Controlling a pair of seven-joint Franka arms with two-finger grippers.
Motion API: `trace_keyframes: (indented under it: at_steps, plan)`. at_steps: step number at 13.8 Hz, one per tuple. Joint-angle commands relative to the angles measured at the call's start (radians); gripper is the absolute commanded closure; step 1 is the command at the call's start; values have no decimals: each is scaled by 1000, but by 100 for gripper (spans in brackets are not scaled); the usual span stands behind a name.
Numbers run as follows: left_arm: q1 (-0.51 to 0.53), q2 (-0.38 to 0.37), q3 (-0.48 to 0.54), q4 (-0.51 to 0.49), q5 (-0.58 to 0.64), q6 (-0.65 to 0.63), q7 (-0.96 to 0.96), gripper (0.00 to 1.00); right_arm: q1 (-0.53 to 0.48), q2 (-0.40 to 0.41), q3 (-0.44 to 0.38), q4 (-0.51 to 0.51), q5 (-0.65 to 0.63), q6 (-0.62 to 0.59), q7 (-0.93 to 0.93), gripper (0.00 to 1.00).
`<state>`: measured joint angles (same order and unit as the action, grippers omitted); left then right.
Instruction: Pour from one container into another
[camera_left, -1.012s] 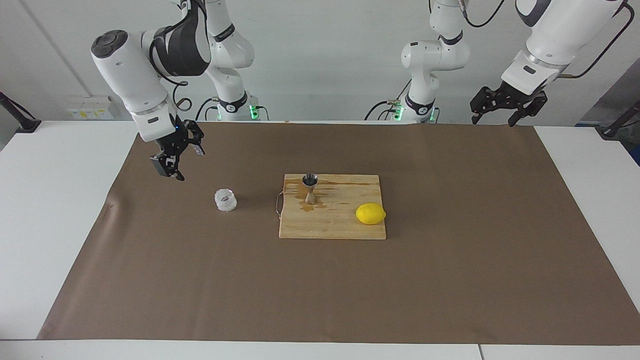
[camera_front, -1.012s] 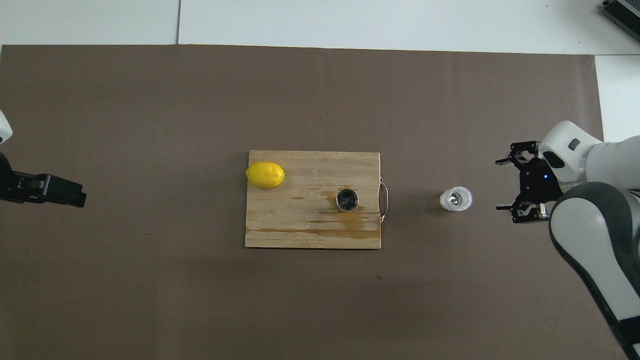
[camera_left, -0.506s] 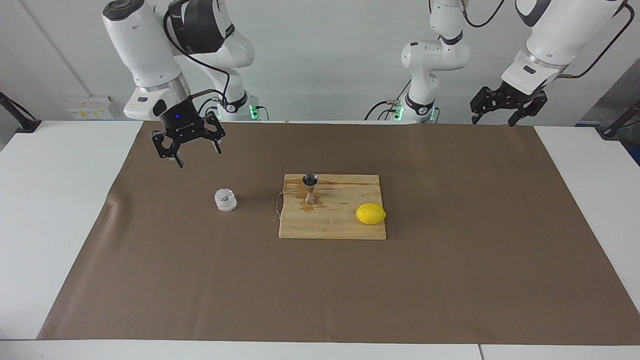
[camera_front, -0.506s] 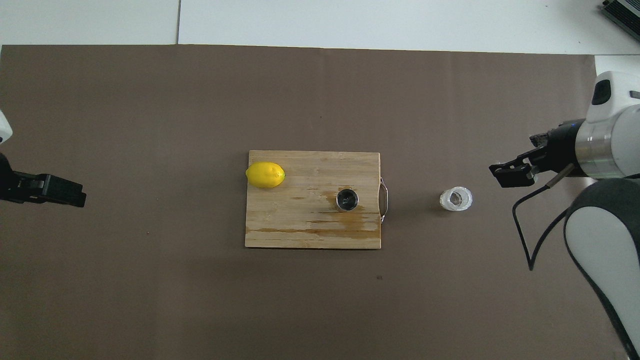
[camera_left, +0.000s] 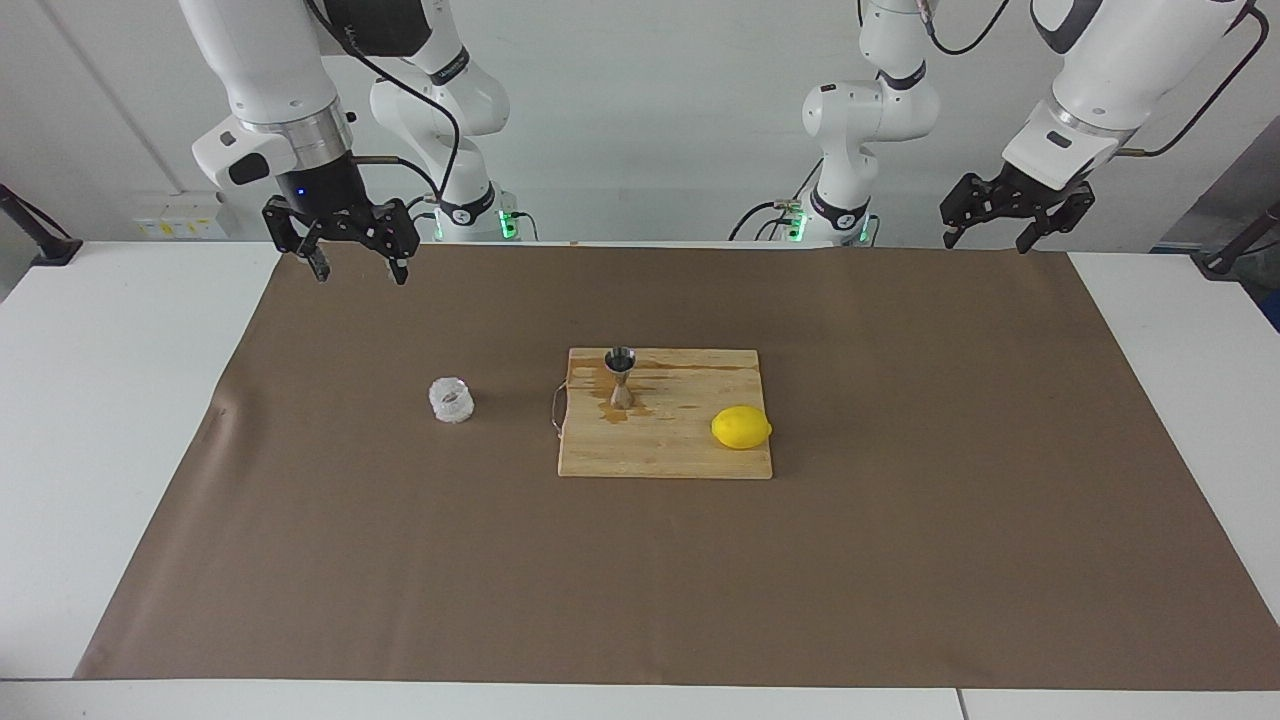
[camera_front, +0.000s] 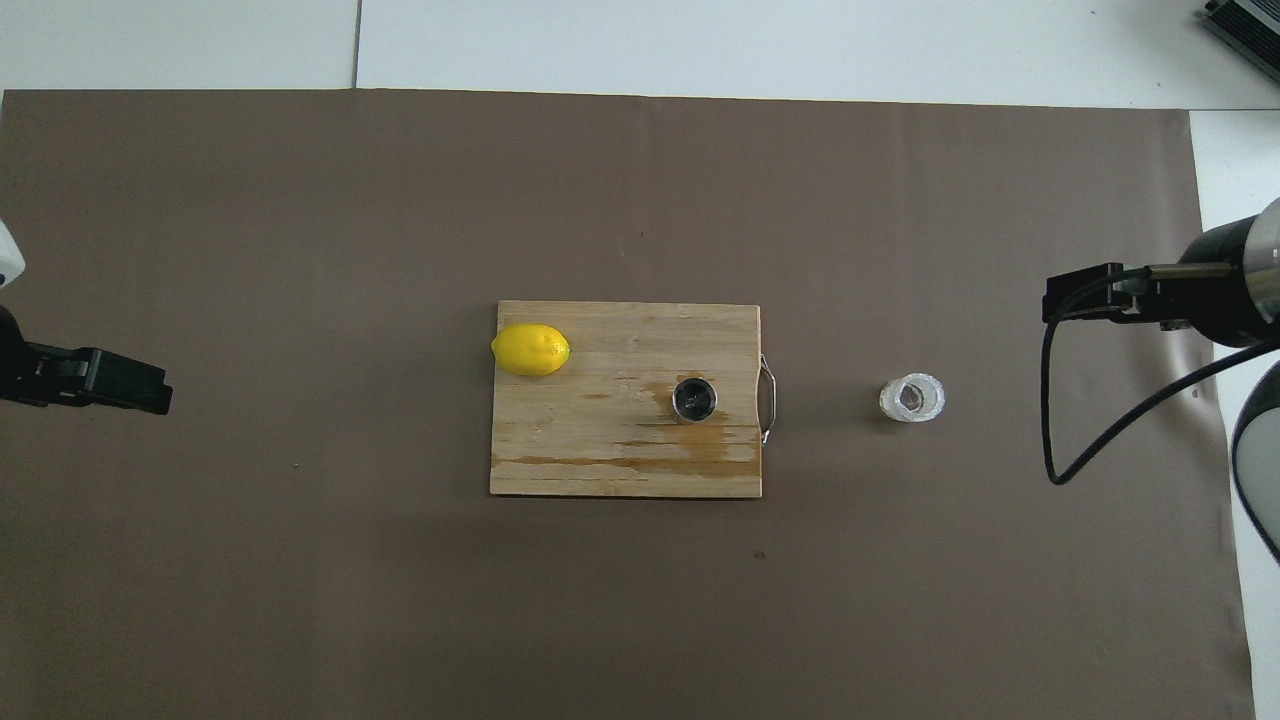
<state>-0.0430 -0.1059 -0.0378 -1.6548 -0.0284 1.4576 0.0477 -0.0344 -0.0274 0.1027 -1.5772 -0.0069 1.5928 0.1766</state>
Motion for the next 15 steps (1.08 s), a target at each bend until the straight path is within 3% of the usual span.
trace_keyframes:
  at_steps: [1, 3, 15]
  plan:
    - [14, -28, -8, -30, 5, 13, -5, 0, -15, 32, 6, 45, -21, -79, 29, 0]
    - [14, -28, -8, -30, 5, 13, -6, 0, -19, -2, 6, -18, -12, -82, 23, 0]
    - [14, -28, -8, -30, 5, 13, -6, 0, -16, -16, 5, -49, -4, -71, 23, 0]
